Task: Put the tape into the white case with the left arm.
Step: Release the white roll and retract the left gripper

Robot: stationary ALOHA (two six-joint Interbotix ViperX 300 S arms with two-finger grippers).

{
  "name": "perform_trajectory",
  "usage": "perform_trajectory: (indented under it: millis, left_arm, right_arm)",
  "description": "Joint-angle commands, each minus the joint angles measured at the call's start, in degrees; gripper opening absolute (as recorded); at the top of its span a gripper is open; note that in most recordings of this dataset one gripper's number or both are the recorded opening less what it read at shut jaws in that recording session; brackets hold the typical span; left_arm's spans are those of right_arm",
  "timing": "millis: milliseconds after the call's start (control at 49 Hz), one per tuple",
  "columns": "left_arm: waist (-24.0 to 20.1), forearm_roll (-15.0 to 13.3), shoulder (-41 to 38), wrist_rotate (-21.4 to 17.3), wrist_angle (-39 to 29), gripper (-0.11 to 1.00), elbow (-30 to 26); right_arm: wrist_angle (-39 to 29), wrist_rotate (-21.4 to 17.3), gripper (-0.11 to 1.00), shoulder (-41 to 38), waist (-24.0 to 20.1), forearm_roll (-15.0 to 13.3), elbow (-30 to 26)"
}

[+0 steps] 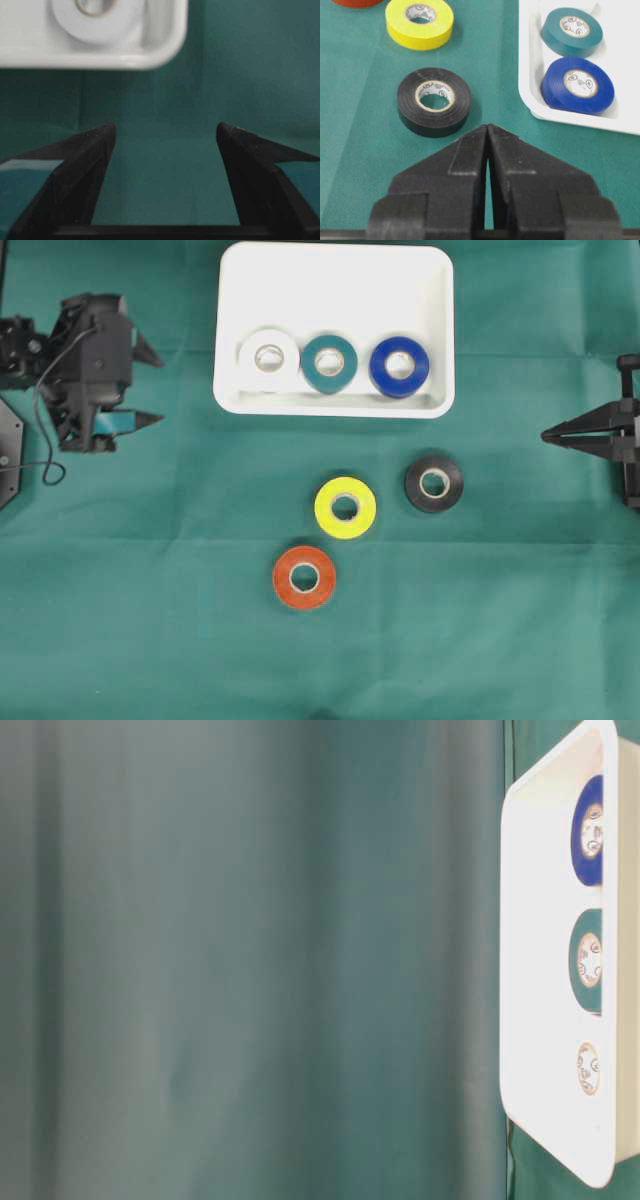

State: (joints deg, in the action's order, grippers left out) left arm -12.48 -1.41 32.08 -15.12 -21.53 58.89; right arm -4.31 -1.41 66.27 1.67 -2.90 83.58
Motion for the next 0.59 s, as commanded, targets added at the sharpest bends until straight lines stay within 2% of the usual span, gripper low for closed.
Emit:
perform_trajectory:
  millis: [0, 327, 490, 572]
  left_arm:
    - [0.7, -0.1, 2.3, 0.4, 0.1, 0.8, 0.9]
    - [2.2, -0.3, 8.1, 0.7, 0.1, 0.79, 3.7]
    - [5.8, -0.3, 8.5, 0.8, 0.1, 0.79, 4.7]
    - [8.2, -0.4, 8.5, 2.0, 0.1, 0.79, 5.5]
  right_arm:
    - [0.4, -0.2, -0.09, -0.3, 0.0, -0.1, -1.1]
    - [0.4, -0.2, -0.09, -0.3, 0.0, -0.1, -1.1]
    - [0.4, -0.2, -0.09, -0.3, 0.0, -0.1, -1.1]
    - [0.4, -0.2, -0.09, -0.3, 0.0, -0.1, -1.1]
